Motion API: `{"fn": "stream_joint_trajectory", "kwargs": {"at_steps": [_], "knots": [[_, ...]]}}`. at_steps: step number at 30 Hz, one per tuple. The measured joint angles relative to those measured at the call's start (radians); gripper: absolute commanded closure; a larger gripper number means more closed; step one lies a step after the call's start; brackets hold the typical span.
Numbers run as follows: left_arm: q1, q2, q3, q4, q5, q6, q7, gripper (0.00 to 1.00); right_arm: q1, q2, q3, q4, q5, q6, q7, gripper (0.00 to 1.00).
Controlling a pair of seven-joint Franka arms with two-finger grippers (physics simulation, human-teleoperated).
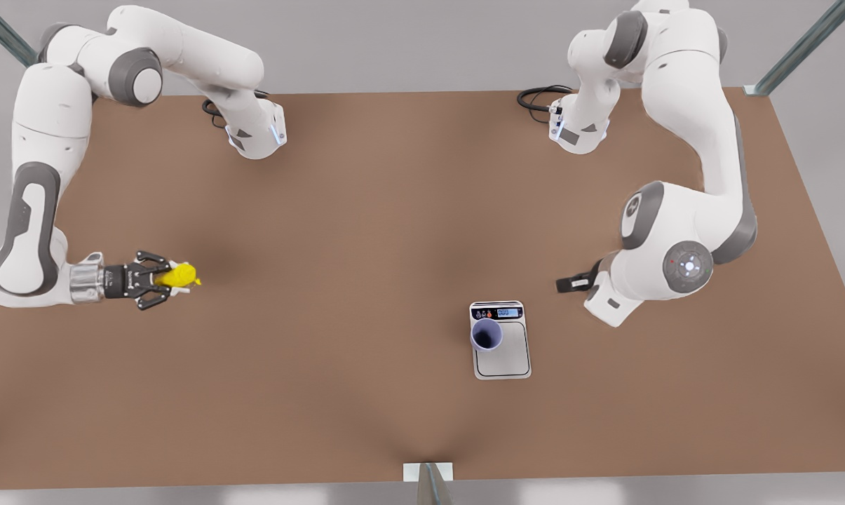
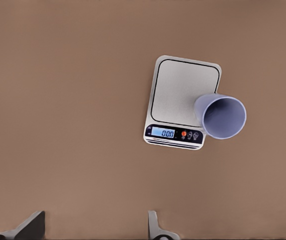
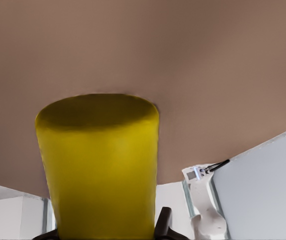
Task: Move cup to the weight, pick up sauce bottle, pour sauce
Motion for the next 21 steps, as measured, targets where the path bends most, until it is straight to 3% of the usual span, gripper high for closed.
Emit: {"fn": "stream_joint_trajectory", "kwargs": {"at_steps": [5, 12, 16, 21], "knots": [[-0.003, -0.044, 0.188, -0.009, 0.022, -0.040, 0.405, 0.00, 0.192, -0.060, -0.010, 0.119, 0.011, 0.117, 0.314, 0.79], [-0.004, -0.029, 0.195, -0.012, 0.037, -0.030, 0.403, 0.00, 0.320, -0.048, 0.006, 0.211, -0.022, 0.296, 0.512, 0.79], [-0.003, -0.020, 0.205, -0.021, 0.036, -0.029, 0.400, 0.00, 0.593, -0.036, -0.119, 0.280, -0.032, 0.363, 0.614, 0.79], [-0.004, -0.026, 0.205, -0.023, 0.033, -0.027, 0.399, 0.00, 0.737, 0.058, -0.135, 0.438, -0.147, 0.364, 0.721, 0.79]]}}
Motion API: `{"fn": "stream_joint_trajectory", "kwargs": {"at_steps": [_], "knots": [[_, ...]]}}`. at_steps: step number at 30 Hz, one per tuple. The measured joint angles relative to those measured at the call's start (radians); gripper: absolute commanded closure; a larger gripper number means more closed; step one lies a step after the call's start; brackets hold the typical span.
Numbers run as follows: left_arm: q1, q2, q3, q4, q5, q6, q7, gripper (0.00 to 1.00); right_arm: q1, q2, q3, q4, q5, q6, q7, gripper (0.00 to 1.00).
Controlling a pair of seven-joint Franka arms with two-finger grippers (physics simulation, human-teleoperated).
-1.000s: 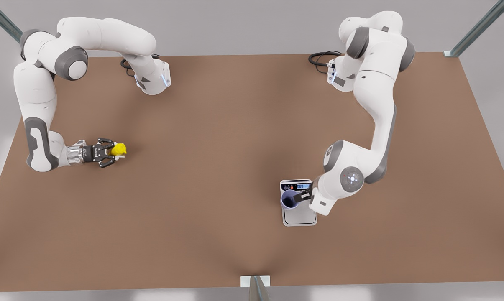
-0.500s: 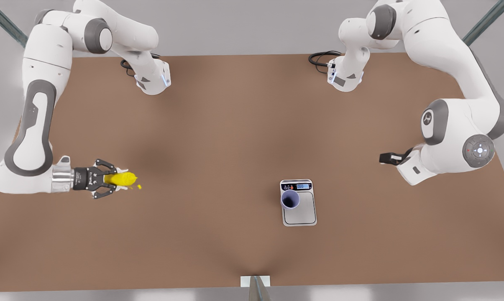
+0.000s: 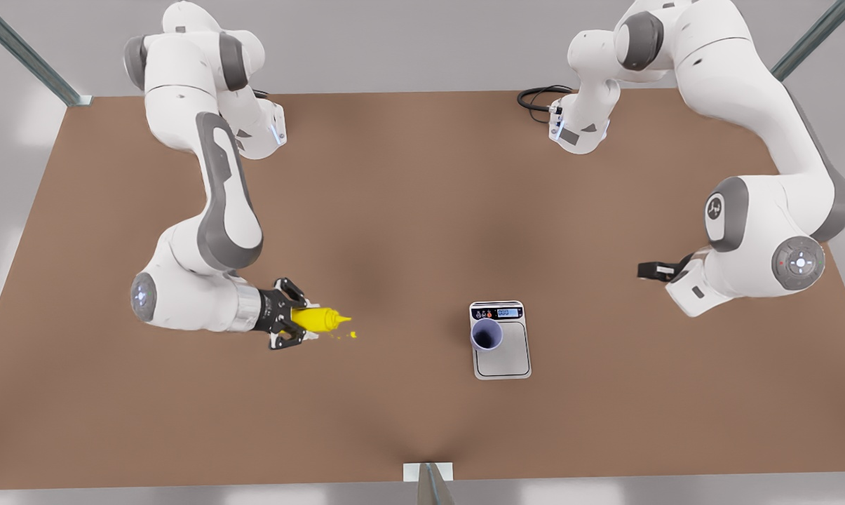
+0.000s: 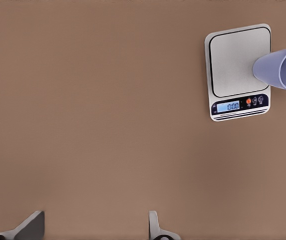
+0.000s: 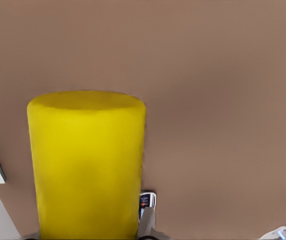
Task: Move cup to the weight, pick up sauce bottle, pour sauce
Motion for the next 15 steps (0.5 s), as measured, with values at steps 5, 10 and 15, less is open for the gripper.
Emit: {"fn": "stream_joint_trajectory", "kwargs": {"at_steps": [5, 10, 15], "knots": [[0.000, -0.006, 0.005, 0.000, 0.005, -0.001, -0.011, 0.00, 0.183, 0.153, -0.064, 0.212, -0.005, 0.130, 0.040, 0.79], [0.000, -0.006, 0.005, 0.002, 0.006, -0.001, -0.012, 0.00, 0.293, 0.301, -0.098, 0.366, -0.028, 0.272, 0.041, 0.79], [0.000, -0.004, 0.005, 0.003, 0.007, -0.001, -0.012, 0.00, 0.355, 0.372, -0.138, 0.388, -0.029, 0.515, 0.035, 0.79]]}}
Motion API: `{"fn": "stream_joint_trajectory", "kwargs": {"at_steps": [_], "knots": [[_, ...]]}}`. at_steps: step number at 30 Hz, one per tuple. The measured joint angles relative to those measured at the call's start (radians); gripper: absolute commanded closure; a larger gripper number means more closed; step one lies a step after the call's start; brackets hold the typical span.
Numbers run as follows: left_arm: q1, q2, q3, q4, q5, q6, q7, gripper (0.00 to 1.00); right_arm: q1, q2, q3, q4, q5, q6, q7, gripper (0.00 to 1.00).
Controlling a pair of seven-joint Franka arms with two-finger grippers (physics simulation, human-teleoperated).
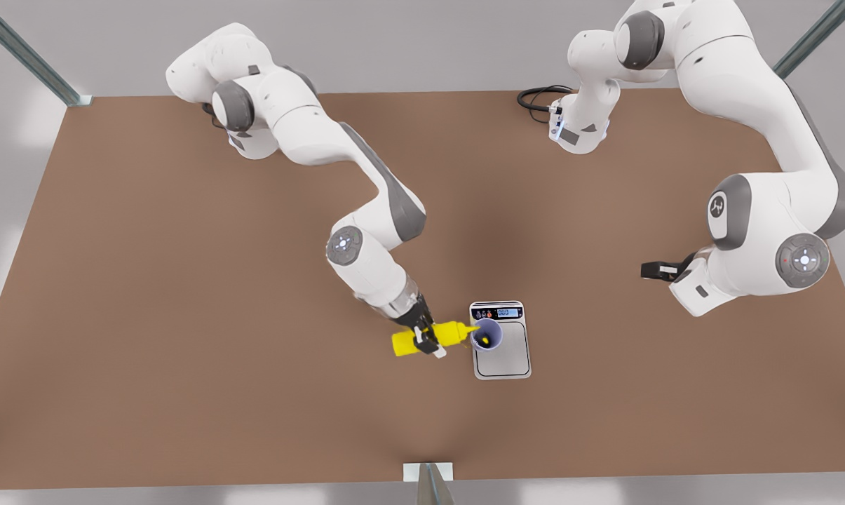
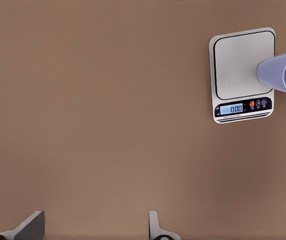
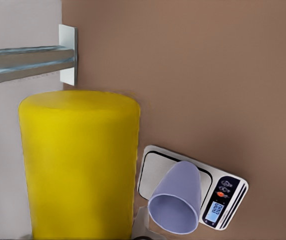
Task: Move cup to the weight, pick up sauce bottle, pour sauce
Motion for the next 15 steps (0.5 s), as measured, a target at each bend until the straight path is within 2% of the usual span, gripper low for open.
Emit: {"fn": "stream_joint_trajectory", "kwargs": {"at_steps": [5, 10, 15], "knots": [[0.000, 0.000, -0.002, -0.002, -0.001, -0.001, 0.001, 0.00, 0.016, 0.043, 0.009, 0.047, -0.045, 0.178, -0.020, 0.79], [0.000, 0.000, -0.002, -0.002, -0.002, -0.006, 0.002, 0.00, 0.034, 0.044, 0.017, 0.057, -0.135, 0.208, -0.223, 0.79], [0.000, 0.000, -0.002, -0.003, -0.003, -0.005, 0.002, 0.00, 0.024, 0.085, 0.020, 0.050, -0.215, 0.334, -0.240, 0.79]]}}
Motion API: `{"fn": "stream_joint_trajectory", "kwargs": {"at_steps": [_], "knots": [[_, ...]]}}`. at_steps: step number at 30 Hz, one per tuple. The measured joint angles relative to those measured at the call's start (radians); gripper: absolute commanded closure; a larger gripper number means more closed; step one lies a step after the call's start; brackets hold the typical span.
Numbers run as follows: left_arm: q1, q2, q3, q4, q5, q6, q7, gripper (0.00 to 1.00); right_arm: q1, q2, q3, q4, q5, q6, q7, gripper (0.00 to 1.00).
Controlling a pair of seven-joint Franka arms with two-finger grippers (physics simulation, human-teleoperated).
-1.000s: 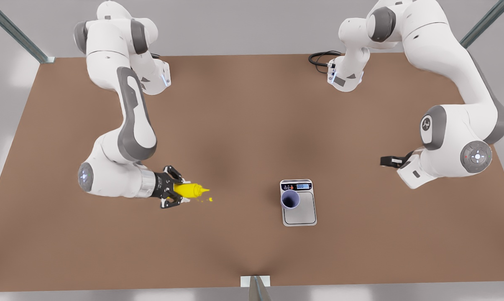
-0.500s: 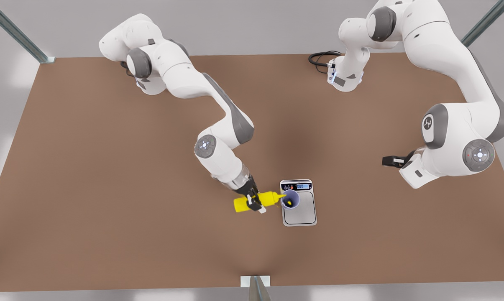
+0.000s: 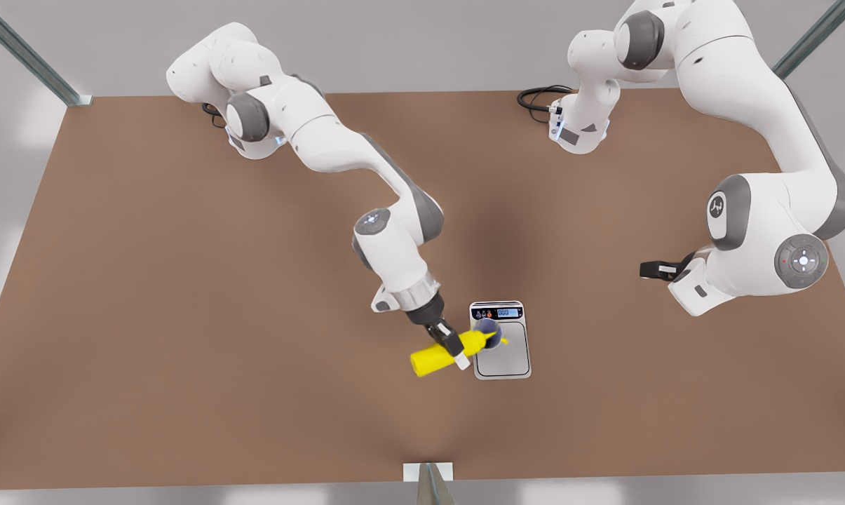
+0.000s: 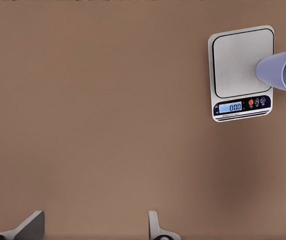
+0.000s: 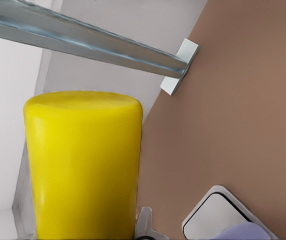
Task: Move cup to the weight, pick up sauce bottle, pour sauce
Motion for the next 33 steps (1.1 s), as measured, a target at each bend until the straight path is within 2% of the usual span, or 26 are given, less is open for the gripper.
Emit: {"fn": "stream_joint_trajectory", "kwargs": {"at_steps": [11, 18, 24, 28, 31, 33], "knots": [[0.000, 0.008, 0.000, 0.000, -0.001, 0.005, 0.000, 0.00, 0.012, 0.050, 0.021, 0.000, -0.011, 0.019, -0.178, 0.79], [0.000, 0.011, 0.000, -0.002, -0.002, 0.005, 0.000, 0.00, 0.016, 0.128, 0.026, -0.007, -0.007, 0.136, -0.259, 0.79], [0.000, 0.009, 0.000, -0.002, -0.002, 0.003, 0.000, 0.00, 0.028, 0.139, 0.028, -0.007, -0.002, 0.147, -0.268, 0.79], [0.000, 0.009, 0.000, -0.002, -0.002, 0.003, -0.001, 0.00, 0.018, 0.067, 0.043, -0.036, 0.005, 0.136, -0.268, 0.79], [0.000, 0.008, 0.000, -0.002, -0.002, 0.002, 0.000, 0.00, -0.031, -0.034, 0.144, -0.110, -0.006, 0.112, -0.265, 0.79], [0.000, 0.008, 0.000, -0.002, -0.002, 0.003, 0.000, 0.00, -0.044, -0.068, 0.161, -0.146, -0.001, 0.112, -0.263, 0.79]]}}
